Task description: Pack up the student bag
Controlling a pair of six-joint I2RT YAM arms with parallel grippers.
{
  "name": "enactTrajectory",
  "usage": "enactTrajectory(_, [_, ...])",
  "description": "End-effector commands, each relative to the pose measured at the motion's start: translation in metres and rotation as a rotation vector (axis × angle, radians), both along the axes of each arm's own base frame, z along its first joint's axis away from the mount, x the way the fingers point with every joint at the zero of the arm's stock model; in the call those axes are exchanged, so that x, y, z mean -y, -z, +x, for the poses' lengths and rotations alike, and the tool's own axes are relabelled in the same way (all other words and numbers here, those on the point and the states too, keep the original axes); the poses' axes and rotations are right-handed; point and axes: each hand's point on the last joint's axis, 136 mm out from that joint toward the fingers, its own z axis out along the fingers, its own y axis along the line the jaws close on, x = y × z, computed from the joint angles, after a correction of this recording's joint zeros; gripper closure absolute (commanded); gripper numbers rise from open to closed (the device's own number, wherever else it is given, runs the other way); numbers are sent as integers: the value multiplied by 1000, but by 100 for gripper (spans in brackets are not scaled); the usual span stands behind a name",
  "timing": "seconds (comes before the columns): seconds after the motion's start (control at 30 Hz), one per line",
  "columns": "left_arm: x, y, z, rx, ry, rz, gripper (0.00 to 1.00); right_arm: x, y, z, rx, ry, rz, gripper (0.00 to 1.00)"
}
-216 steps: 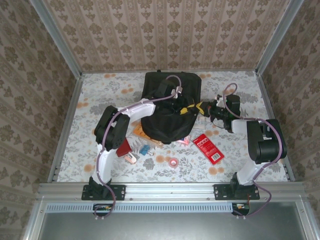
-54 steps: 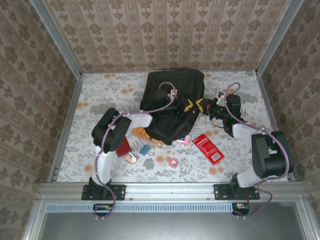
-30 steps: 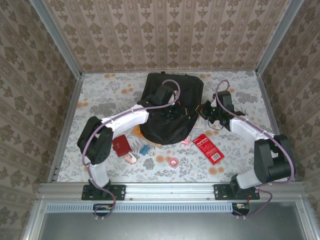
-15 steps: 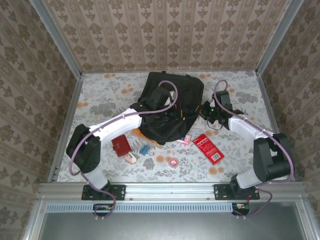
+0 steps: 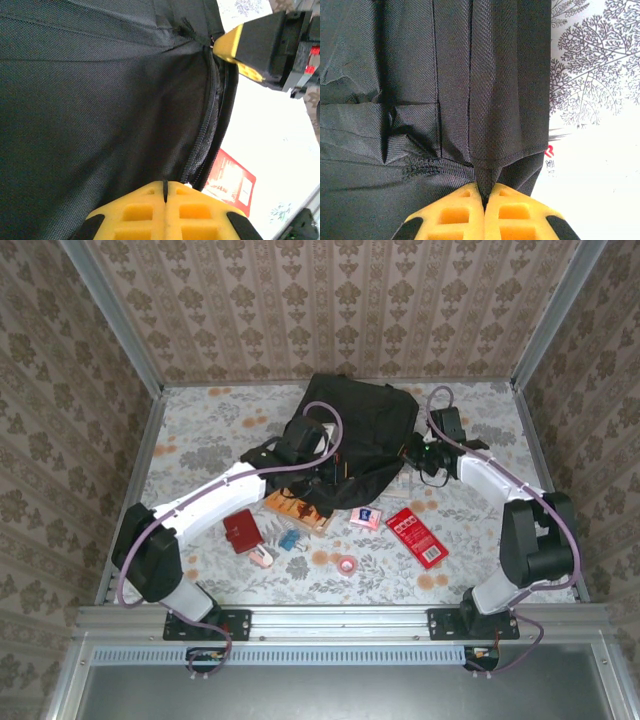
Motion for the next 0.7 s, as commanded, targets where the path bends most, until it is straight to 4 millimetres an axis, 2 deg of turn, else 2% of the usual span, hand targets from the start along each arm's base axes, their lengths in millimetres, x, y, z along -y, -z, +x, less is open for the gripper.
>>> enactTrajectory(0.0, [-5,-21,0,83,37,42,100,22,-2,5,-21,22,-105,72])
enactTrajectory(0.07, [2,-22,1,91,53,40,100,12,-16,2,-21,17,-75,48])
enactTrajectory(0.13, [9,-28,2,109,69,37,100,4,-27,-6,-46,40,-32,35])
enactTrajectory(0.3, [25,-47,7,190,111,54,100,-18,-51,-35,-103,91,77,36])
enactTrajectory(0.43, [33,-53,9,207,129,60,100,-37,-44,-57,-183,143,187,34])
enactTrajectory(0.53, [39,-54,7,213,143,56,100,-55,-42,-61,-202,175,326,32])
enactTrajectory(0.67, [48,-50,1,215,165,59,100,-70,-47,-56,-181,182,394,32])
